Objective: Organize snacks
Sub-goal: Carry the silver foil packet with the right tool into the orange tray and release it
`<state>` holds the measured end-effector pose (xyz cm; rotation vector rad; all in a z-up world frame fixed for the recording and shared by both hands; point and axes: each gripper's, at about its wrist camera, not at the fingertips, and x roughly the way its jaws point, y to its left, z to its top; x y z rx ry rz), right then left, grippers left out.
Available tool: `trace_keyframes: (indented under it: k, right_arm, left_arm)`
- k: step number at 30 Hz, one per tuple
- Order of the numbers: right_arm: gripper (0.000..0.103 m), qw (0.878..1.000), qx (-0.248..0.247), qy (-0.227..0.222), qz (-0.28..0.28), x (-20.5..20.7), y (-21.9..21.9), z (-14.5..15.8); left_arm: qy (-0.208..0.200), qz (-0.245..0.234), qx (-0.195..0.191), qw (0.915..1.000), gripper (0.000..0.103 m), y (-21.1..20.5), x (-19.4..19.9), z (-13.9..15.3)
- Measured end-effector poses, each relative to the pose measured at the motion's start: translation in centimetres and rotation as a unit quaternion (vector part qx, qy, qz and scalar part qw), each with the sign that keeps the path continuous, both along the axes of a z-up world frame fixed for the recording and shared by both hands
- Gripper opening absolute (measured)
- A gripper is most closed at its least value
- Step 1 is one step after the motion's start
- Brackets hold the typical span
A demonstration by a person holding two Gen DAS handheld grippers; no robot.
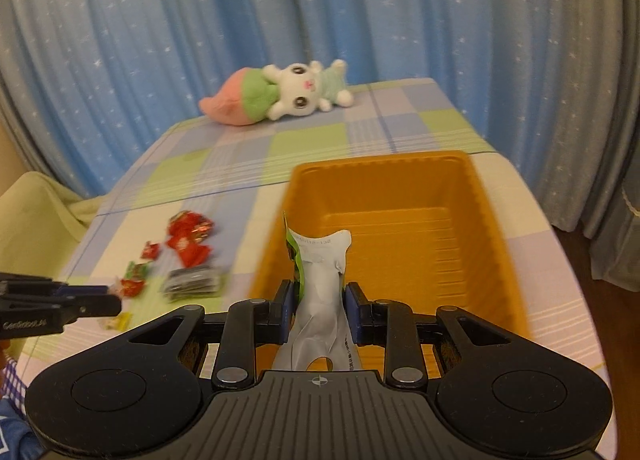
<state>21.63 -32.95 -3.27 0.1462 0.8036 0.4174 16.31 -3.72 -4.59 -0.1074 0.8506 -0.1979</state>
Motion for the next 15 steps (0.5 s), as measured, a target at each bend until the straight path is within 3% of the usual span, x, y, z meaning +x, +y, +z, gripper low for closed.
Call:
trace_keyframes:
  k: [6, 15]
  right_arm:
    - [0.028, 1.0, -0.004, 0.016, -0.004, 2.9, -4.3, -1.6]
    - [0.028, 0.999, -0.032, 0.034, 0.019, 5.7, -5.1, -4.6]
  left_arm:
    - [-0.003, 0.017, -0.002, 0.9998, 0.018, -4.4, 1.0, 0.0]
    - [0.0, 0.043, 0.011, 0.999, 0.018, -7.6, 1.6, 0.2]
